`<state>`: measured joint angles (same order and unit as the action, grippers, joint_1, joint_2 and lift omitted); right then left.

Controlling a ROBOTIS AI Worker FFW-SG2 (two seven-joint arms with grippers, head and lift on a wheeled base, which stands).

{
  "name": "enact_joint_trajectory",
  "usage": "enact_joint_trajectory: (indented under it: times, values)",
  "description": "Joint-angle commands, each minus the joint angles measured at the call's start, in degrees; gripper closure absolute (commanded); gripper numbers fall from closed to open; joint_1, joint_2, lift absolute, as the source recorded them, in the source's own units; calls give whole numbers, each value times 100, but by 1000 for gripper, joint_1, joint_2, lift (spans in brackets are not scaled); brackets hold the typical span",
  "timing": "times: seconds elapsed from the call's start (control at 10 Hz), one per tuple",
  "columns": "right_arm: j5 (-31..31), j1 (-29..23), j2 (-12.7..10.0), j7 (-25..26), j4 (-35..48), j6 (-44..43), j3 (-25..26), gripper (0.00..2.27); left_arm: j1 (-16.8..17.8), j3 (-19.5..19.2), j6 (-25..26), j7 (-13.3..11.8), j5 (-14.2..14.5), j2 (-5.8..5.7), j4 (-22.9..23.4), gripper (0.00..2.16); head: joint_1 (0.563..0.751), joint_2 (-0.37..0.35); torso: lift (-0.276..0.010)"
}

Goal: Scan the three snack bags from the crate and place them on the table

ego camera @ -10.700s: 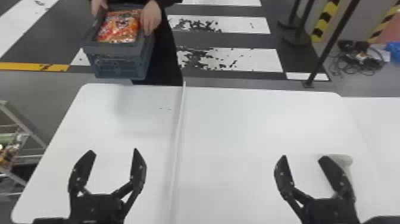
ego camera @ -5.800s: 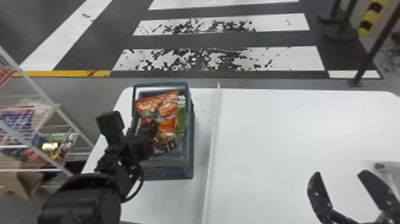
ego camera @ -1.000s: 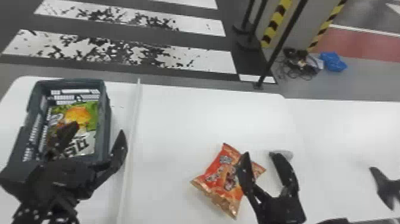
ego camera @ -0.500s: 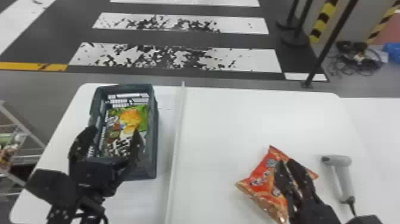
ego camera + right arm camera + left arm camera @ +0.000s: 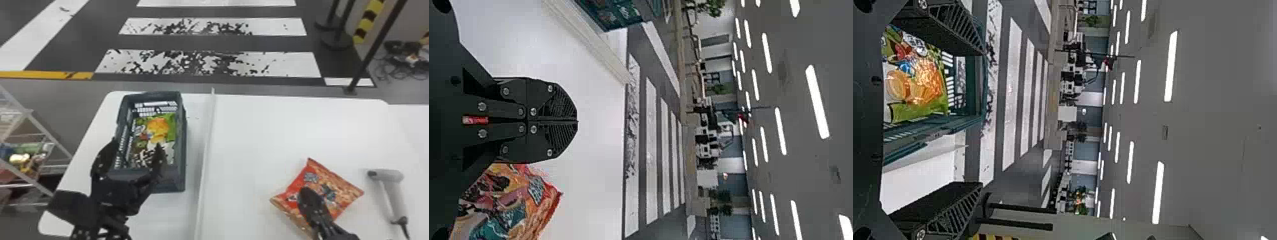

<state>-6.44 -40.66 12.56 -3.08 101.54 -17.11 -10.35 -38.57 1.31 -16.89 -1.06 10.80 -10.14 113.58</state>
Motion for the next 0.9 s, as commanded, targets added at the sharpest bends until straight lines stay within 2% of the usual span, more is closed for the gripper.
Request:
enact_joint_trajectory:
  times: [0.0,0.2,0.3,0.5,0.6,0.7,0.8]
  values:
    - [811,-100,36,1,182,635,-275,2044,7,10,-2,0,9,3,-2,66,695,124,-37]
    - [1663,-223,62,124,455,1391,-495,2044,16,45,-2,-44,18,3,-37,66,695,192,-37]
    - [1980,-232,124,370,569,1760,-618,2017,16,45,-20,-44,18,3,-72,66,695,210,-37]
    - [2885,-232,291,1170,718,2481,-1048,1936,16,71,-55,-79,27,3,-108,66,695,205,-37]
    - [3421,-215,423,1741,745,2885,-1374,1841,7,98,-178,-79,27,-6,-134,66,695,194,-37]
    - [3667,-188,449,1943,771,3201,-1541,1774,7,106,-178,-88,27,-6,-151,66,695,184,-37]
    - [3667,-171,502,2004,797,3307,-1593,1474,7,124,-195,-88,27,-6,-151,66,695,184,-37]
